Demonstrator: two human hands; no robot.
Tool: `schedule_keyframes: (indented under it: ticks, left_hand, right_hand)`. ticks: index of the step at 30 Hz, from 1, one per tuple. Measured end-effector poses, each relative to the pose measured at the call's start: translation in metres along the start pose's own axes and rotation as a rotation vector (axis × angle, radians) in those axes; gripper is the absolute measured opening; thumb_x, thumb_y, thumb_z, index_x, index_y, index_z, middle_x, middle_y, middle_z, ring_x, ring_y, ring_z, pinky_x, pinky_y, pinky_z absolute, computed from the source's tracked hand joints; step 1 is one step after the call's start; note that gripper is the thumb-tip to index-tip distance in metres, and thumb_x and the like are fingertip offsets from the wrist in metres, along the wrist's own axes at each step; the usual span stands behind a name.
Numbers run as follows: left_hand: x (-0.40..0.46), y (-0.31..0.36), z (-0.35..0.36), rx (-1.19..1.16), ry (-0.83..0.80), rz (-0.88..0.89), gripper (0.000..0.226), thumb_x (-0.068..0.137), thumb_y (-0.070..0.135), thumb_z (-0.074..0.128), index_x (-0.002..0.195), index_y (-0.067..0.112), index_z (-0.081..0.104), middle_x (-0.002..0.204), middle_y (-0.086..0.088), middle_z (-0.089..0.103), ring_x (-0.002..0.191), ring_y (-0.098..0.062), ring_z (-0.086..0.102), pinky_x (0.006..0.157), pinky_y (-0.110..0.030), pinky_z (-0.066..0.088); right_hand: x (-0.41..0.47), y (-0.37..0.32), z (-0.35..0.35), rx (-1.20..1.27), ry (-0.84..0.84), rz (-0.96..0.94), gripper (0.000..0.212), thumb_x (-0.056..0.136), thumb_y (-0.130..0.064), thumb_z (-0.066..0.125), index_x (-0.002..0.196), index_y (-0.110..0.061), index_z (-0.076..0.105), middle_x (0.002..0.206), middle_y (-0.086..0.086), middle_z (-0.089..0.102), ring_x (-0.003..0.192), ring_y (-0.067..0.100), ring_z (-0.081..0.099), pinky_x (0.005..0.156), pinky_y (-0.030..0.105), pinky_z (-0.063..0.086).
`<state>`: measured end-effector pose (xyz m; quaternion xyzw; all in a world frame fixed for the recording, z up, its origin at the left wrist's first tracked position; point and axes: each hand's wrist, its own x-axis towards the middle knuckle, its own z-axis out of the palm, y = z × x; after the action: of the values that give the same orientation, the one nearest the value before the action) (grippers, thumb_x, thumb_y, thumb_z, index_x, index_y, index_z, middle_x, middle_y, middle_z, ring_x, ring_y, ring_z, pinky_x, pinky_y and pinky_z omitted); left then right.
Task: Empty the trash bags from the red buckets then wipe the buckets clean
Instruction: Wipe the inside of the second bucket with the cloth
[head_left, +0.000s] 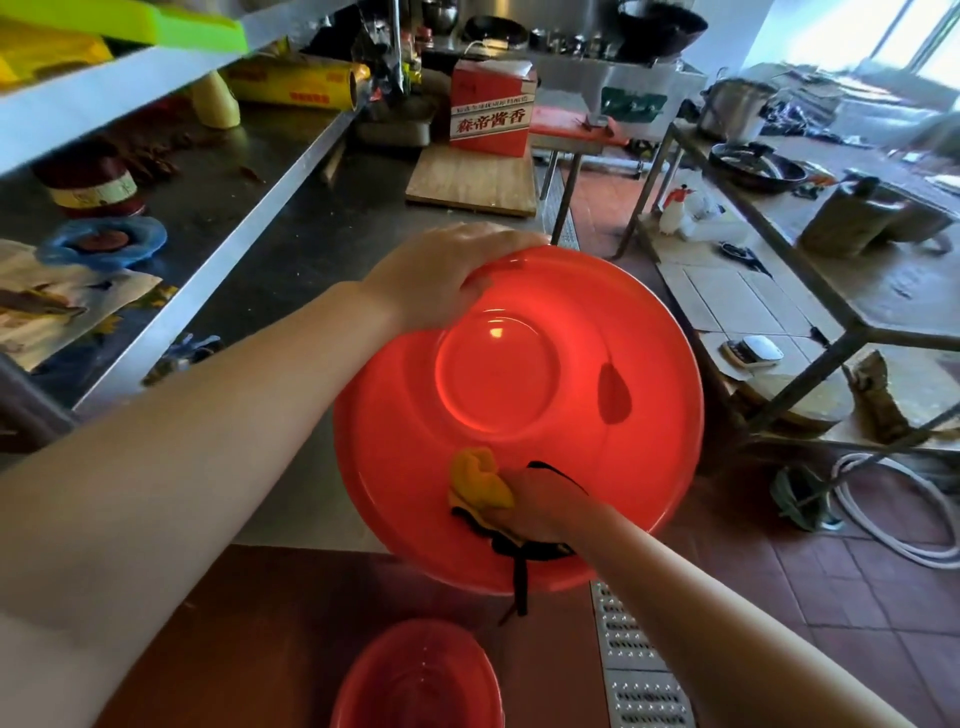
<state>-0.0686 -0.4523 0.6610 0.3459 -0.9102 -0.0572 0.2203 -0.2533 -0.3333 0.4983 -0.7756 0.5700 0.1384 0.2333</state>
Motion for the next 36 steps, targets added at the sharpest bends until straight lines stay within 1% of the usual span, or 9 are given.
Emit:
schedule_keyframes:
  ticks: [5,11,14,17,21,25,29,32,36]
  left_hand:
    - [-0.009,-0.003,-0.006,-0.03,-0.016,-0.032,0.057,0.093,0.032,0.044,0.149,0.042,0.035,0.146,0.004,0.049,0.133,-0.018,0.046,0.106,-0.047,0.042]
    - [-0.021,-0.01,-0.009,-0.058,0.021,-0.01,0.057,0.097,0.016,0.053,0.15,0.035,0.037,0.147,0.002,0.048,0.134,-0.017,0.044,0.106,-0.036,0.038]
    - [-0.023,-0.014,-0.011,-0.072,0.008,-0.037,0.06,0.096,0.018,0.051,0.149,0.039,0.035,0.147,0.003,0.047,0.135,-0.018,0.044,0.108,-0.046,0.04]
    - [-0.021,-0.015,-0.013,-0.097,-0.026,-0.057,0.062,0.093,0.023,0.049,0.148,0.047,0.033,0.147,0.008,0.047,0.135,-0.016,0.044,0.106,-0.053,0.042]
    - [-0.02,-0.018,-0.012,-0.118,-0.008,-0.076,0.062,0.094,0.017,0.052,0.148,0.041,0.036,0.148,0.005,0.047,0.136,-0.016,0.043,0.11,-0.049,0.039]
    - [-0.024,-0.023,-0.013,-0.157,0.039,-0.102,0.061,0.096,0.01,0.055,0.149,0.036,0.038,0.148,0.002,0.046,0.127,-0.004,0.038,0.106,-0.03,0.033]
    - [-0.03,-0.03,-0.015,-0.172,0.046,-0.148,0.061,0.098,0.011,0.053,0.149,0.04,0.036,0.148,0.004,0.043,0.127,-0.003,0.037,0.1,-0.025,0.028]
    - [-0.03,-0.034,-0.018,-0.175,0.051,-0.178,0.061,0.098,0.01,0.053,0.149,0.04,0.036,0.15,0.003,0.041,0.126,-0.001,0.034,0.101,-0.024,0.027]
    - [-0.028,-0.036,-0.018,-0.116,0.054,-0.209,0.061,0.099,0.016,0.052,0.15,0.041,0.032,0.152,-0.001,0.039,0.137,-0.017,0.037,0.107,-0.034,0.032]
  right_hand:
    - [-0.031,-0.01,-0.003,0.021,0.018,-0.03,0.042,0.09,-0.058,0.048,0.105,-0.02,0.059,0.106,0.006,0.069,0.097,0.03,0.064,0.08,0.037,0.05]
    - [-0.065,-0.022,0.004,-0.011,0.057,-0.077,0.053,0.087,-0.06,0.054,0.119,-0.017,0.053,0.115,0.006,0.063,0.105,0.029,0.06,0.086,0.036,0.045]
    - [-0.073,-0.016,0.016,-0.115,0.081,-0.078,0.069,0.081,-0.066,0.057,0.134,-0.024,0.042,0.127,0.002,0.056,0.115,0.028,0.054,0.099,0.04,0.041]
    - [-0.081,-0.014,0.019,-0.167,0.101,-0.099,0.075,0.077,-0.055,0.067,0.14,-0.027,0.036,0.133,-0.001,0.05,0.121,0.026,0.048,0.106,0.041,0.035]
    - [-0.092,-0.014,0.023,-0.328,0.159,-0.161,0.079,0.076,-0.037,0.071,0.143,-0.025,0.032,0.134,0.001,0.05,0.121,0.027,0.047,0.109,0.044,0.033]
    - [-0.092,-0.01,0.044,-0.451,0.375,-0.156,0.086,0.047,-0.033,0.081,0.128,-0.021,0.052,0.104,0.001,0.065,0.097,0.026,0.063,0.089,0.047,0.053]
    - [-0.089,-0.006,0.047,-0.511,0.609,-0.255,0.05,0.068,-0.024,0.052,0.118,-0.022,0.059,0.094,-0.002,0.064,0.091,0.022,0.061,0.088,0.043,0.054]
    - [-0.084,-0.008,0.039,-0.56,0.623,-0.303,0.041,0.073,-0.022,0.045,0.111,-0.021,0.061,0.085,-0.003,0.062,0.078,0.021,0.059,0.08,0.038,0.054]
    - [-0.081,-0.005,0.029,-0.571,0.564,-0.347,0.047,0.066,-0.032,0.063,0.112,-0.021,0.059,0.083,-0.004,0.062,0.074,0.021,0.059,0.074,0.035,0.053]
